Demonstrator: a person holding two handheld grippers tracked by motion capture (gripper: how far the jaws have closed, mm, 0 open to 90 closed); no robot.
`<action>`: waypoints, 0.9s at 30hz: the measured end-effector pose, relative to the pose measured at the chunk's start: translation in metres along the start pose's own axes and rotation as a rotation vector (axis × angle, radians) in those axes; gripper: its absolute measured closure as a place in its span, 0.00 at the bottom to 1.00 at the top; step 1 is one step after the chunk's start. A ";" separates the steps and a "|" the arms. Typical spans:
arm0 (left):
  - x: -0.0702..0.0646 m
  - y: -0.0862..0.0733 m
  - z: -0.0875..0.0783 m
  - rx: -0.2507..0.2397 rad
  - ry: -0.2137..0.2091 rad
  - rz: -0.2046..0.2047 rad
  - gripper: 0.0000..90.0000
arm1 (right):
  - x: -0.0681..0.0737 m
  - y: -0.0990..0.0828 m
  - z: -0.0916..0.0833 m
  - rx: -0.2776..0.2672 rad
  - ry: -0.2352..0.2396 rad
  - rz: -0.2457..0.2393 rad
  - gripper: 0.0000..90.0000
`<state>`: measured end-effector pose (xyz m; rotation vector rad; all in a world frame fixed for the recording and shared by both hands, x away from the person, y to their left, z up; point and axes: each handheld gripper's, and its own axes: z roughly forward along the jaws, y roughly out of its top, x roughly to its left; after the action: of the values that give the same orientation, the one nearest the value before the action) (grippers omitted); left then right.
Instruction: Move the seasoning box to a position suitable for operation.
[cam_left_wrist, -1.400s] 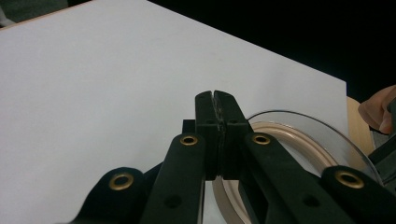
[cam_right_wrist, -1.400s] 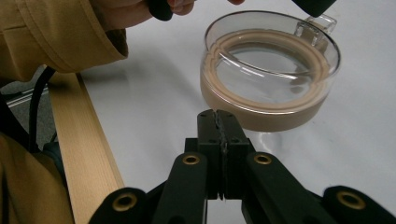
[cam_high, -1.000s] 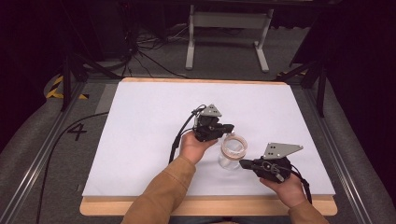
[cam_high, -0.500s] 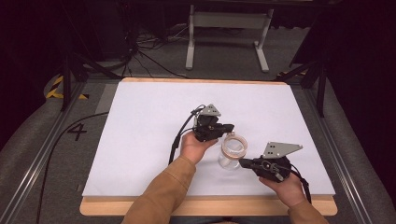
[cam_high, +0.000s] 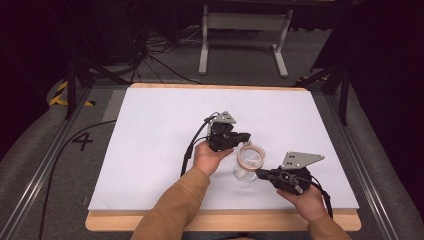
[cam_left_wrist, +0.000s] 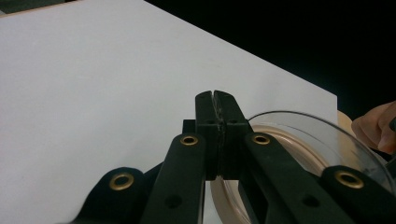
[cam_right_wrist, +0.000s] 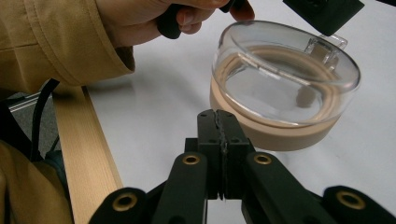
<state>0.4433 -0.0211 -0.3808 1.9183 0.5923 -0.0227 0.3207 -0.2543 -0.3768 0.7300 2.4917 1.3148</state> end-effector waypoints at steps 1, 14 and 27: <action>0.000 0.000 0.000 0.005 -0.004 0.002 0.99 | 0.000 0.000 0.000 0.000 -0.002 0.000 0.99; -0.001 0.000 -0.004 -0.005 0.028 0.001 0.93 | -0.010 0.004 -0.003 -0.056 -0.054 0.050 0.99; 0.000 -0.005 -0.051 -0.047 0.068 0.004 0.83 | -0.016 0.013 -0.004 -0.094 -0.035 0.017 0.99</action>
<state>0.4282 0.0247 -0.3637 1.8808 0.6294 0.0585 0.3368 -0.2590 -0.3647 0.7480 2.3838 1.4014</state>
